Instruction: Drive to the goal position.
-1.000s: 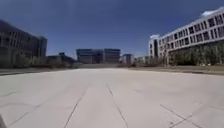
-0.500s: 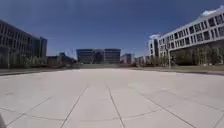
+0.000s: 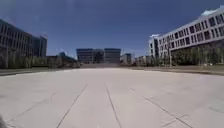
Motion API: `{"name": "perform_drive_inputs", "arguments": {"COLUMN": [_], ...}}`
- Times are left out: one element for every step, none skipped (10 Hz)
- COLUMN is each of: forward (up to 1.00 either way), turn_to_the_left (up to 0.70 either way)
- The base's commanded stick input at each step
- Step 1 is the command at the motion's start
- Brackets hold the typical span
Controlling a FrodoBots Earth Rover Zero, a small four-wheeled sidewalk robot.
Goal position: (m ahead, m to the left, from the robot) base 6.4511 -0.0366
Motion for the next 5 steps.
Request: {"name": "perform_drive_inputs", "arguments": {"forward": [0.70, 0.70, 0.70, 0.70, 0.70], "turn_to_the_left": [0.01, 0.02, 0.02, 0.01, 0.02]}}
